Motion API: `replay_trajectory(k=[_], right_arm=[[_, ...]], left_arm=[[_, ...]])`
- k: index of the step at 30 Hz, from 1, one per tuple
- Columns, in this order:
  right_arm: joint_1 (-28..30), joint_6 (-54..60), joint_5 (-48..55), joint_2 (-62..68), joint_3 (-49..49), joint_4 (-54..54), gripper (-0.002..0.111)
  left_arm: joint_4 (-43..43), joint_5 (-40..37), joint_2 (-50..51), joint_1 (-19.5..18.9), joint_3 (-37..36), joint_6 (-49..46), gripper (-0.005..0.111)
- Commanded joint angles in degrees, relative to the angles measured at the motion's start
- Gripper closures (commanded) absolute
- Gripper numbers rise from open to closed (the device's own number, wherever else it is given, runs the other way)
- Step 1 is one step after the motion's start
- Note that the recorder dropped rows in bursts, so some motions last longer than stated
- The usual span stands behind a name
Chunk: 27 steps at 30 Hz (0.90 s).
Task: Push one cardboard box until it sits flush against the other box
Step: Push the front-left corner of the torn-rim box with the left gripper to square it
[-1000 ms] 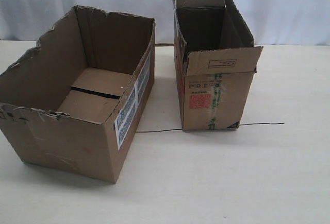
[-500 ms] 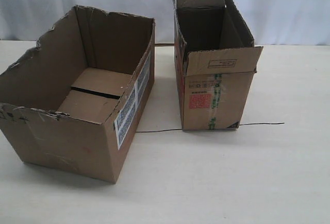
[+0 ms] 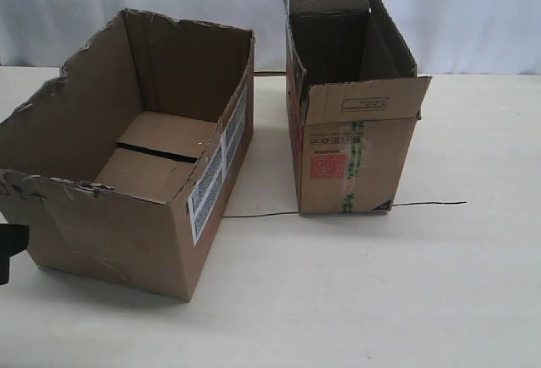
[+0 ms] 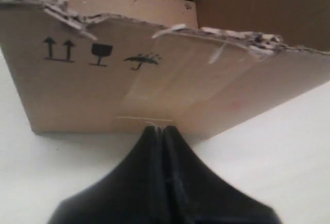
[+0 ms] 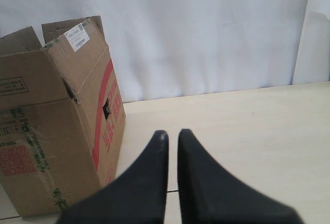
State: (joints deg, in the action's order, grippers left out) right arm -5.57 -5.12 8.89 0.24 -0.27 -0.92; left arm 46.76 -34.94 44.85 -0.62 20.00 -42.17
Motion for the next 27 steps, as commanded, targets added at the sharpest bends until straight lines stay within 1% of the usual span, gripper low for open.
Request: replay_trajectory(k=[1,3,4,5,7,8,10,13,15,20,25,27], right_arm=[[0.1,-0.09,0.2,-0.24,0.27,0.09,0.103],[0.1,-0.09,0.2,-0.24,0.27,0.09,0.103],[0.1,-0.09,0.2,-0.24,0.27,0.09,0.103],[0.1,-0.09,0.2,-0.24,0.27,0.09,0.103],[0.1,-0.09,0.2,-0.24,0.27,0.09,0.103],[0.1,-0.09,0.2,-0.24,0.27,0.09,0.103],[0.1,-0.09,0.2,-0.24,0.27,0.09,0.103],[0.1,-0.09,0.2,-0.24,0.27,0.09,0.103],[0.1,-0.09,0.2,-0.24,0.27,0.09,0.103],[0.1,-0.09,0.2,-0.24,0.27,0.09,0.103],[0.1,-0.09,0.2,-0.24,0.27,0.09,0.103],[0.1,-0.09,0.2,-0.24,0.27,0.09,0.103]], left_arm=[[1.91,0.42,0.32,0.04,0.39,-2.68,0.107],[2.34,0.69,0.74,0.3,0.39,-2.93,0.107],[2.58,0.12,1.39,1.12,0.39,-3.47,0.107],[3.64,-0.83,2.49,2.23,0.39,-4.7,0.107],[5.98,-1.46,5.81,6.37,0.39,-9.06,0.107],[5.85,-0.27,7.35,8.92,0.39,-9.33,0.107],[4.69,4.9,10.96,13.89,0.39,-8.77,0.107],[4.47,12.66,14.91,19.31,0.39,-8.77,0.107],[4.47,16.73,16.87,21.76,0.39,-8.77,0.107],[5.03,24.19,19.7,26.02,0.39,-8.77,0.107],[8.45,30.09,21.68,28.63,0.62,-8.77,0.107],[8.57,30.86,22.26,29.42,1.61,-8.53,0.107]])
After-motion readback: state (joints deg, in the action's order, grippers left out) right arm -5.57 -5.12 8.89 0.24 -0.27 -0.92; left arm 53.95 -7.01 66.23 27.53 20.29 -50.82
